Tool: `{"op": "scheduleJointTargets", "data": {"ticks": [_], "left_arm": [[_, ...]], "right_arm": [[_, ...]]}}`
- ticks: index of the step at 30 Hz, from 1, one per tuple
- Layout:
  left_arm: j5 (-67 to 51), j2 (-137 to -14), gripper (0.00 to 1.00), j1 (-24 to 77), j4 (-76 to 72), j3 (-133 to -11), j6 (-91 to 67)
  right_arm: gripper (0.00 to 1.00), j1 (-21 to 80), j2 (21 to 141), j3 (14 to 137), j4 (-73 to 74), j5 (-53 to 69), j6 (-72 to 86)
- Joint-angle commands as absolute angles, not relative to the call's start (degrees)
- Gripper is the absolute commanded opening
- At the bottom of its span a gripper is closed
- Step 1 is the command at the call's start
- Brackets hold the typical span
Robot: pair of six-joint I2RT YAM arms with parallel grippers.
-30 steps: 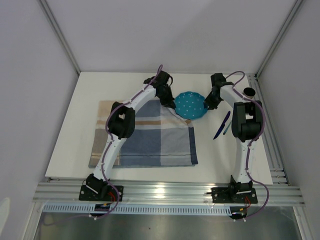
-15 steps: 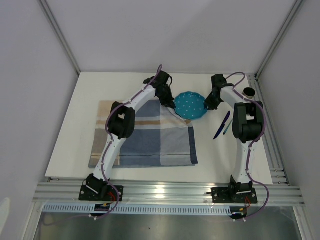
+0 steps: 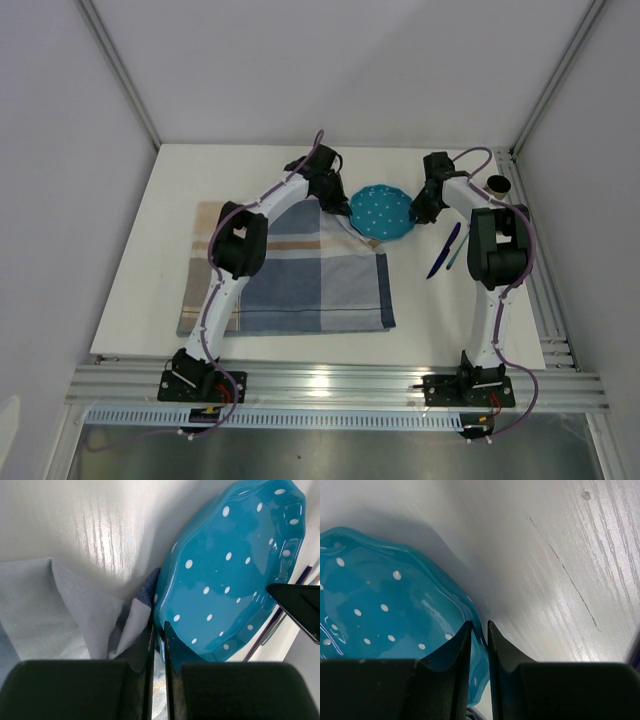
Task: Set the dinner table for one person
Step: Pick up the plate at the center of the board.
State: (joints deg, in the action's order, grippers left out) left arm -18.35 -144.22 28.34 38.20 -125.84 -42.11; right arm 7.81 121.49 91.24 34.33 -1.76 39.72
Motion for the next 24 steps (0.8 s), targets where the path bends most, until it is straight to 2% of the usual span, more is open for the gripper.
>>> {"op": "scheduleJointTargets", "data": {"ticks": [1,24], "left_arm": [[-21.6,-139.5,0.0,30.2,32.7,-124.1,-40.6],[-19.2,-135.2,0.0,30.5,29.9,-126.7,-38.2]], "right_arm": [[0.0,9.5,118.6,89.7,33.5,0.2,39.3],[0.0,9.8,114.4,92.4,31.6,2.1,40.0]]}}
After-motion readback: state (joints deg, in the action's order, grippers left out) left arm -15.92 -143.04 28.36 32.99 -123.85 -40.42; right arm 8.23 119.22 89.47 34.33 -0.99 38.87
